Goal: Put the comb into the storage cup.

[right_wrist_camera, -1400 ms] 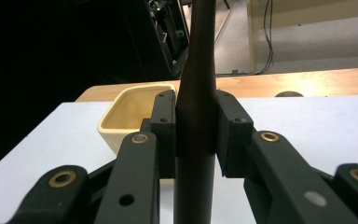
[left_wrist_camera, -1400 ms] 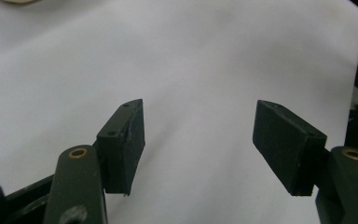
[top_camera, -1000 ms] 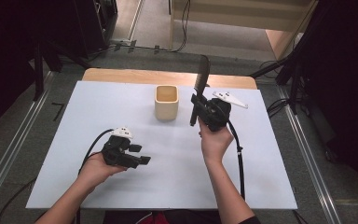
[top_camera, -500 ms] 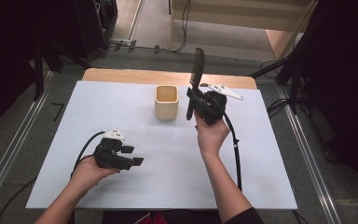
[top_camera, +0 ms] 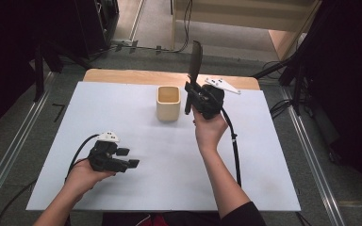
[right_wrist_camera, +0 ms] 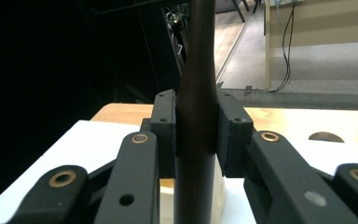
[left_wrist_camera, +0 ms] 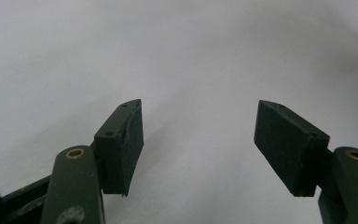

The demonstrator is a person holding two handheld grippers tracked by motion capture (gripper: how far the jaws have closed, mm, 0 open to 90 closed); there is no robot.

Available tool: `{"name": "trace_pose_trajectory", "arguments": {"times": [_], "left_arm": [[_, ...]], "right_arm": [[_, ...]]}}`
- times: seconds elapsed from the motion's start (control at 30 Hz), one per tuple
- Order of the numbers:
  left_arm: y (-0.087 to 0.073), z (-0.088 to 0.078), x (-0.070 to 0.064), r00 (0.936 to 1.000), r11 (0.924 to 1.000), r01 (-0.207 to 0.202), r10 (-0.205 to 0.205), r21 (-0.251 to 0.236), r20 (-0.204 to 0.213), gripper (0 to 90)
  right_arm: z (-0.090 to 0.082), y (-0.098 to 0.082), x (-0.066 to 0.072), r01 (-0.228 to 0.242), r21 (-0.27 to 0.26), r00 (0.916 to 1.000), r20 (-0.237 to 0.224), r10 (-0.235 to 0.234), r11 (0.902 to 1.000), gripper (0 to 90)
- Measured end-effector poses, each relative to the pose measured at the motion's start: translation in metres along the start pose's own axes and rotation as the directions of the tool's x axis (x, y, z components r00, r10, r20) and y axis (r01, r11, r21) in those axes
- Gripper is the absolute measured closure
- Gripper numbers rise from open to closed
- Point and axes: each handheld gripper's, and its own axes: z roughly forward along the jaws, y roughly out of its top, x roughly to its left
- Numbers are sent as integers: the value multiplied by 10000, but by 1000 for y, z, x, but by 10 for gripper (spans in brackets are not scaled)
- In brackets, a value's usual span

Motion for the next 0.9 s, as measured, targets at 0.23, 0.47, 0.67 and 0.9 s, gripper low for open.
{"name": "trace_pose_trajectory", "arguments": {"times": [0.23,0.47,0.67,0.9], "left_arm": [[-3,-4,2,9999,10000,73,-73,25,-93,341],[-4,-5,4,9999,9999,101,-100,33,-62,341],[-7,-6,7,9998,9998,180,-180,11,-125,341],[-7,-6,6,9998,9999,145,-144,68,-98,341]], "right_arm": [[9,4,7,261,5,9997,39,-261,9997,700],[19,9,16,544,8,9985,117,-544,9985,700],[26,14,22,617,62,9981,38,-617,9981,700],[40,20,28,659,52,9978,-93,-658,9978,700]]}}
